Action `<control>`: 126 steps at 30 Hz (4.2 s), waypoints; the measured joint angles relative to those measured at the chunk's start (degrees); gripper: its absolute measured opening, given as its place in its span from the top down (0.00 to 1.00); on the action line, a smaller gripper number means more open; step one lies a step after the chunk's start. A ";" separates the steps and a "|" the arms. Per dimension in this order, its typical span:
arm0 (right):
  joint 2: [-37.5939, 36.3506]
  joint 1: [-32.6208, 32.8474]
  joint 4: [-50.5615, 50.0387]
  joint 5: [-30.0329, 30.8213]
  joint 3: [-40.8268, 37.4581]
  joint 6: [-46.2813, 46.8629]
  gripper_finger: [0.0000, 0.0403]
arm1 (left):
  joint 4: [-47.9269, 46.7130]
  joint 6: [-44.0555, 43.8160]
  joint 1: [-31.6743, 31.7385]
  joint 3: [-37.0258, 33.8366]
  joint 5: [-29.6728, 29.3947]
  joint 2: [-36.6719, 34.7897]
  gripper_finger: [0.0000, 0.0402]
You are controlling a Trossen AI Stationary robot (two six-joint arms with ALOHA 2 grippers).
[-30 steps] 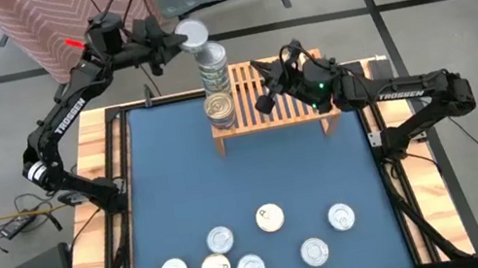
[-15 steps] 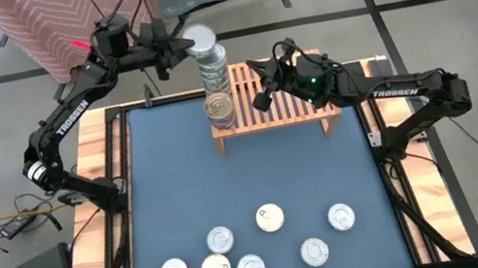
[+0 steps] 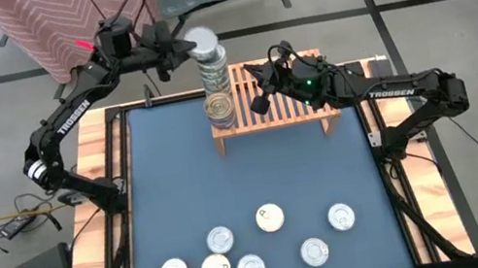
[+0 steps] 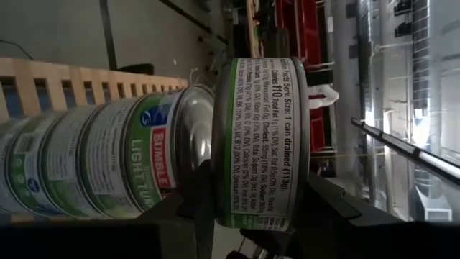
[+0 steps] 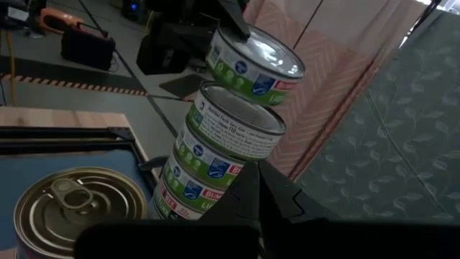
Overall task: Stack canned seafood by type on shelf
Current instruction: Stack the green tuna can on top of the other green tuna cans on the shelf
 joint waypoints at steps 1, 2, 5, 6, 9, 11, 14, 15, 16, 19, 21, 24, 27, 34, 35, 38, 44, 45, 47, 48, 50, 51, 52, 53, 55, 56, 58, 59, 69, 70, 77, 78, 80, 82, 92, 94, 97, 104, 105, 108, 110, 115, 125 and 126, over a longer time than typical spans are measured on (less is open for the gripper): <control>0.00 0.00 0.03 0.00 0.00 0.00 1.00 | -0.02 0.00 -0.14 0.00 -0.13 -0.02 0.64; 0.00 0.00 0.02 0.00 0.00 0.00 1.00 | -0.04 0.00 -0.30 0.00 -0.09 -0.02 0.64; 0.00 0.00 0.03 0.00 0.00 0.00 0.99 | -0.24 0.00 -0.85 0.00 0.15 0.00 0.64; 0.00 0.00 0.04 0.00 0.00 0.00 0.98 | -0.12 0.03 -0.97 0.00 0.15 -0.02 0.64; 0.00 0.00 0.04 0.00 0.00 0.00 0.98 | -0.11 0.25 -1.05 0.00 0.06 -0.02 0.64; 0.00 0.00 0.04 0.00 0.00 0.00 0.97 | -0.13 0.26 -1.05 0.00 0.05 -0.02 0.63; 0.00 0.00 0.04 0.00 0.00 0.00 0.97 | 0.01 0.22 -1.06 0.00 0.09 -0.02 0.55; 0.00 0.00 0.04 0.01 0.00 0.00 0.97 | 0.06 0.23 -1.07 0.00 0.10 -0.02 0.52; 0.00 0.00 0.04 0.01 0.00 0.00 0.97 | 0.13 0.24 -1.07 0.00 0.12 -0.02 0.50; 0.00 0.00 0.04 0.00 0.00 0.00 0.97 | 1.32 0.73 -1.07 0.00 0.42 -0.02 0.46; 0.00 0.00 0.04 0.02 0.00 0.00 0.97 | 1.96 1.34 -1.07 0.00 0.63 -0.02 0.45; 0.00 0.00 0.87 0.02 0.00 0.00 0.96 | 2.51 1.68 -1.07 0.00 0.66 -0.02 0.45; -0.01 0.00 5.33 -0.79 0.00 0.00 0.95 | 2.60 1.79 -1.07 0.00 0.68 -0.02 0.45; -0.04 -0.60 9.02 -6.58 0.00 -0.28 0.89 | 2.60 3.53 -1.07 0.00 0.99 -0.02 0.45; -0.04 -0.86 9.01 -7.65 0.00 -0.31 0.86 | 2.59 3.96 -1.07 0.00 1.01 -0.02 0.45; -0.04 -1.39 9.31 -9.41 0.00 -0.31 0.78 | 2.58 4.85 -1.07 0.00 1.01 -0.02 0.44; 1.84 -1.84 10.55 -11.61 2.43 -0.46 0.64 | 2.55 4.79 -1.07 0.00 0.99 -0.02 0.44; 2.88 -1.83 10.18 -12.20 3.79 -1.69 0.63 | 2.55 4.76 -1.07 0.00 0.99 -0.02 0.44; 5.44 -1.46 8.82 -12.97 7.23 -4.94 0.60 | 2.54 4.76 -1.07 0.00 0.99 -0.02 0.44; 7.01 -1.24 7.85 -12.96 9.26 -7.20 0.59 | 2.54 4.74 -1.07 0.00 0.97 -0.02 0.44; 10.31 -0.93 4.23 -11.30 13.59 -11.26 0.55 | 2.54 4.78 -1.07 0.00 0.95 -0.02 0.44; 11.89 -0.80 2.24 -10.11 15.81 -12.66 0.54 | 2.54 4.81 -1.07 0.00 0.86 -0.02 0.44; 13.46 -0.70 0.22 -9.28 18.00 -13.60 0.52 | 2.54 4.82 -1.07 0.00 0.67 -0.02 0.44; 14.92 -0.62 -1.22 -8.50 20.07 -14.24 0.50 | 2.54 4.83 -1.07 0.00 0.60 -0.02 0.44; 17.04 -0.36 -2.17 -6.98 23.62 -16.17 0.47 | 2.52 4.83 -1.07 0.00 0.59 -0.02 0.44; 17.73 -0.05 -2.51 -5.83 25.03 -17.64 0.46 | 2.54 4.85 -1.07 0.00 0.59 -0.02 0.44; 18.75 0.52 -2.46 -3.73 27.31 -19.90 0.44 | 2.51 4.85 -1.07 0.00 0.59 -0.02 0.44; 18.94 0.70 -2.50 -2.74 28.16 -20.31 0.43 | 2.51 4.85 -1.07 0.00 0.57 -0.02 0.44; 20.05 0.66 -7.40 -3.90 28.75 -20.99 0.41 | 4.12 4.77 -1.07 0.00 0.59 -0.04 0.44; 20.70 0.70 -7.39 -3.09 28.72 -22.11 0.41 | 4.15 4.75 -1.07 0.00 0.61 -0.04 0.44; 21.28 0.94 -5.05 1.22 28.71 -26.80 0.38 | 4.20 4.79 -1.05 0.00 0.62 -0.04 0.44; 21.35 0.94 -5.19 1.25 28.70 -26.81 0.38 | 4.13 4.81 -1.05 0.00 0.65 -0.04 0.44; 21.40 0.94 -5.22 1.45 28.68 -26.82 0.38 | 4.15 4.81 -1.05 0.00 1.43 -0.04 0.44; 21.38 1.01 -4.95 1.64 28.68 -26.86 0.39 | 4.19 4.83 -1.05 0.00 2.23 -0.04 0.44; 21.38 1.07 -4.70 3.62 28.67 -27.61 0.39 | 4.15 4.83 -1.05 0.00 3.79 -0.04 0.44; 21.38 1.05 -4.13 4.60 28.67 -27.76 0.39 | 4.15 4.83 -1.05 0.00 3.79 -0.04 0.44; 21.38 0.99 -3.03 5.72 28.68 -28.09 0.38 | 4.15 4.79 -1.05 0.00 3.81 -0.04 0.44; 21.38 0.11 -2.91 6.14 28.66 -27.98 0.39 | 4.18 4.75 -1.07 0.00 3.84 -0.04 0.44; 21.38 0.05 -2.95 6.14 28.68 -27.96 0.39 | 4.18 4.74 -1.07 0.00 4.12 -0.04 0.44; 21.35 -0.37 -3.52 5.92 28.67 -27.89 0.39 | 4.20 4.79 -1.07 0.00 4.44 -0.04 0.44; 21.35 -0.71 -4.06 5.72 28.65 -27.87 0.39 | 4.20 4.79 -1.07 0.00 4.45 -0.04 0.44; 21.35 -1.35 -4.76 5.11 28.65 -27.85 0.41 | 4.20 4.81 -1.07 0.00 4.44 -0.04 0.44; 21.62 -1.33 -6.29 3.50 28.65 -27.85 0.46 | 4.24 4.87 -1.74 0.00 4.54 -0.04 0.44; 21.62 -1.34 -6.28 3.51 28.65 -27.85 0.47 | 4.22 4.90 -1.81 0.00 4.66 -0.04 0.44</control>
